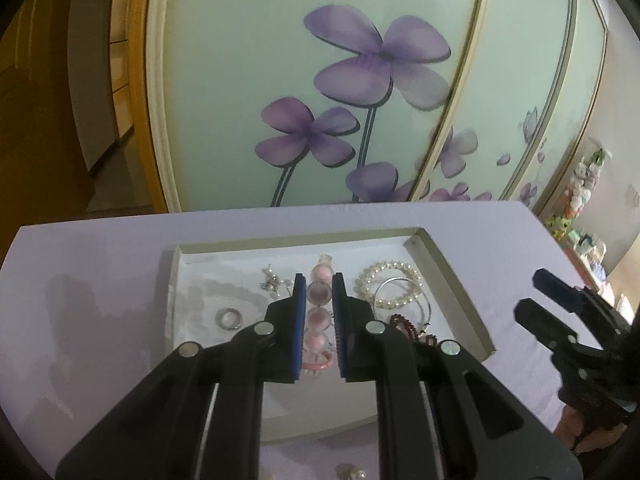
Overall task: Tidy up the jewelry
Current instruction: 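Open the right tool over the tray while the left tool releases the pink bracelet there, then grasp the pearl earring on the table with the right tool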
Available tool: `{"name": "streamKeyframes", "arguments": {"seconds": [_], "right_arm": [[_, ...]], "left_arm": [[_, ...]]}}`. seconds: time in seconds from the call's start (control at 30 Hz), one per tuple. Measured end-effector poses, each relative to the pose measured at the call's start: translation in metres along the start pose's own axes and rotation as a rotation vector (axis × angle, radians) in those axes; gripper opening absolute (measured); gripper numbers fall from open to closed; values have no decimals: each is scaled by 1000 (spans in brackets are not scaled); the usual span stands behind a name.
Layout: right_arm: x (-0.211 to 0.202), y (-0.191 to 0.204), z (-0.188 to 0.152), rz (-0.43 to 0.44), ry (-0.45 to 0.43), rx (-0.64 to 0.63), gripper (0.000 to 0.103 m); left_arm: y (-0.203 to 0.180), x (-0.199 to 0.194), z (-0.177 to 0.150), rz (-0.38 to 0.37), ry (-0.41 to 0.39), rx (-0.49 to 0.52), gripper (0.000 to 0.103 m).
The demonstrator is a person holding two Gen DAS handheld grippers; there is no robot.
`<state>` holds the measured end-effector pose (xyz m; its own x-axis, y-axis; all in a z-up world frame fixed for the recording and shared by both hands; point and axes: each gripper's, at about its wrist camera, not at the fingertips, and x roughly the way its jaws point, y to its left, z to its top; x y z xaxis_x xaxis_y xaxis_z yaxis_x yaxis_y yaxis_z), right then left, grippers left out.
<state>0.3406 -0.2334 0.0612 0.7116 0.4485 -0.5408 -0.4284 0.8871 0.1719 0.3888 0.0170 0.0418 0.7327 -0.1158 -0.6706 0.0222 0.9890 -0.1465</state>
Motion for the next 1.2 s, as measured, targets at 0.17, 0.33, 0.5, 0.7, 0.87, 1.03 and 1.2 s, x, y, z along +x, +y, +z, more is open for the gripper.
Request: {"name": "streamKeyframes", "arguments": {"seconds": [0.17, 0.33, 0.5, 0.7, 0.87, 1.03, 1.2], "right_arm": [[-4, -3, -4, -8, 2, -6, 60], [-15, -3, -5, 3, -15, 0, 60], [-31, 4, -12, 7, -28, -18, 60], [-58, 13, -29, 4, -44, -34, 60], [-63, 18, -53, 7, 11, -42, 57], [-53, 22, -86, 19, 126, -27, 46], [-44, 29, -105, -7, 218, -39, 44]], "left_arm": [[13, 1, 4, 60, -36, -34, 36], [36, -23, 4, 79, -69, -85, 41], [45, -53, -5, 98, -105, -91, 49], [57, -97, -40, 113, -142, -100, 63], [52, -119, -84, 123, -126, -85, 66], [30, -126, -120, 86, -100, -64, 67], [12, -119, -140, 70, -63, -30, 70]]}}
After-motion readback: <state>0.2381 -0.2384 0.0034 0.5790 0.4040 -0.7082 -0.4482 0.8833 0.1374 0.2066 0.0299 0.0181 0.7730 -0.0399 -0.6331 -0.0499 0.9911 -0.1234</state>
